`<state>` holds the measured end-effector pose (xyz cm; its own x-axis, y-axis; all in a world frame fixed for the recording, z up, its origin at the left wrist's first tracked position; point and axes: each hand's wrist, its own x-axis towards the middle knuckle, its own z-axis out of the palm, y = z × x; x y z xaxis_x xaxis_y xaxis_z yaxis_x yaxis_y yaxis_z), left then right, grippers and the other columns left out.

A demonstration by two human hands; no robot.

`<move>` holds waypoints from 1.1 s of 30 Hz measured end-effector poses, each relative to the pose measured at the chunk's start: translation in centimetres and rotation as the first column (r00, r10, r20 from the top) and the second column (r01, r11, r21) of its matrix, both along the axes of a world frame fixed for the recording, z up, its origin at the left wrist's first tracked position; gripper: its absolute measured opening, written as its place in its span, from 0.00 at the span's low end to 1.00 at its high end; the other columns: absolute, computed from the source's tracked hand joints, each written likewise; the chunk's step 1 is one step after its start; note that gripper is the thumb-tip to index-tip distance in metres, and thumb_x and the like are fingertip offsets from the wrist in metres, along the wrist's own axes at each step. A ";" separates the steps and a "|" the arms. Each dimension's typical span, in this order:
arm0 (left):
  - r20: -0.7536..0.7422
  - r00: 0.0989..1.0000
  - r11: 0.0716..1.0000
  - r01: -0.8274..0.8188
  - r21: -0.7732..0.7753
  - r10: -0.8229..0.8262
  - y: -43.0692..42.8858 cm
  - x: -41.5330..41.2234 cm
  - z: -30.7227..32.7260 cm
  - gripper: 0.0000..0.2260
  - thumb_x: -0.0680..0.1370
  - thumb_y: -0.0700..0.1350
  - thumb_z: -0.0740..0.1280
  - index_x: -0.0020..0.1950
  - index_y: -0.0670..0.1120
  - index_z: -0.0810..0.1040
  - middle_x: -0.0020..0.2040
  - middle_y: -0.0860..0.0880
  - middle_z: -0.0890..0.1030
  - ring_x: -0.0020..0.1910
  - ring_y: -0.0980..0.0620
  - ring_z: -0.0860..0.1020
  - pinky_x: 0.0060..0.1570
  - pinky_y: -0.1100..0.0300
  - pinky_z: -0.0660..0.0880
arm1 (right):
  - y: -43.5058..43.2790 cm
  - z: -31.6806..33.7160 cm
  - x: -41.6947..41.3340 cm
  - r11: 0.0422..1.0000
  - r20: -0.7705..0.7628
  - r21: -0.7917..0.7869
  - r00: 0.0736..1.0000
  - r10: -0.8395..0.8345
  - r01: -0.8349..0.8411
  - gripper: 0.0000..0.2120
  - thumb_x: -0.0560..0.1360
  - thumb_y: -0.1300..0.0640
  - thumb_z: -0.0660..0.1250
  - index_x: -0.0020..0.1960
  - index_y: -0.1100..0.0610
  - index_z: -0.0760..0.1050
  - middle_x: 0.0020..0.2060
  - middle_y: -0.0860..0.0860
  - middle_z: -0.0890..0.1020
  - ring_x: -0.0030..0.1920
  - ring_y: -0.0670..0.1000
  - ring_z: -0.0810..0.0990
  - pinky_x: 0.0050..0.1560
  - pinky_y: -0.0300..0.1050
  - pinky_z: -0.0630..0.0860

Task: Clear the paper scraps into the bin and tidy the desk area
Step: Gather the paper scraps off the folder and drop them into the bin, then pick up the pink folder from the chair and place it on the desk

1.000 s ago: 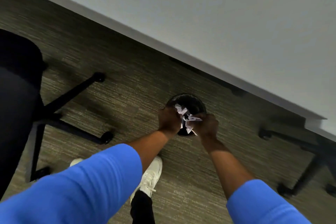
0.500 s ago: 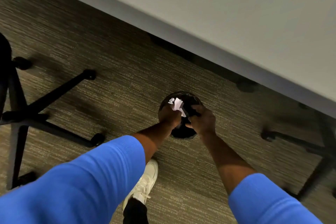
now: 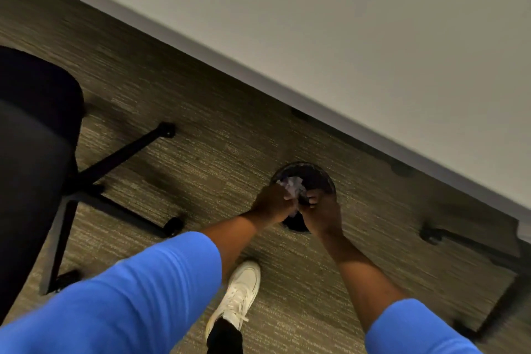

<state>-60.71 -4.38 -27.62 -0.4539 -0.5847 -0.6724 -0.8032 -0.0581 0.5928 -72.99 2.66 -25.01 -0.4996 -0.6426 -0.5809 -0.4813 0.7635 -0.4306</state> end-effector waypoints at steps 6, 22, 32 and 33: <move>0.068 0.997 0.999 0.048 -0.022 -0.047 -1.6 6.7 2.9 0.17 0.83 0.53 0.68 0.65 0.42 0.83 0.66 0.40 0.84 0.66 0.39 0.81 0.63 0.50 0.77 | -1.7 3.1 5.1 0.983 -0.039 0.016 0.982 0.185 -0.184 0.15 0.79 0.54 0.73 0.63 0.59 0.83 0.65 0.58 0.84 0.69 0.59 0.80 0.70 0.49 0.72; 0.113 0.932 0.934 -0.325 -0.151 0.343 -5.3 33.0 13.6 0.12 0.79 0.55 0.73 0.38 0.55 0.77 0.41 0.54 0.84 0.47 0.50 0.85 0.54 0.53 0.82 | -9.2 12.4 28.4 0.971 0.197 -0.153 0.957 0.211 -0.183 0.11 0.78 0.61 0.72 0.60 0.53 0.85 0.51 0.52 0.89 0.54 0.53 0.87 0.56 0.43 0.79; -0.051 0.772 0.700 -0.600 -0.388 0.634 -8.1 46.1 20.3 0.06 0.80 0.49 0.71 0.46 0.49 0.85 0.41 0.53 0.88 0.41 0.50 0.85 0.50 0.51 0.82 | -11.8 14.2 40.2 0.948 0.267 -0.295 0.942 0.204 -0.121 0.09 0.76 0.59 0.72 0.53 0.46 0.83 0.39 0.47 0.87 0.42 0.53 0.87 0.48 0.60 0.86; -0.058 0.748 0.668 -0.622 -0.409 0.661 -8.4 47.4 20.8 0.06 0.80 0.49 0.71 0.46 0.49 0.85 0.42 0.52 0.88 0.42 0.50 0.85 0.49 0.52 0.82 | -12.0 14.3 41.1 0.947 0.273 -0.300 0.940 0.203 -0.117 0.09 0.76 0.59 0.72 0.52 0.46 0.82 0.39 0.47 0.87 0.41 0.52 0.87 0.47 0.60 0.86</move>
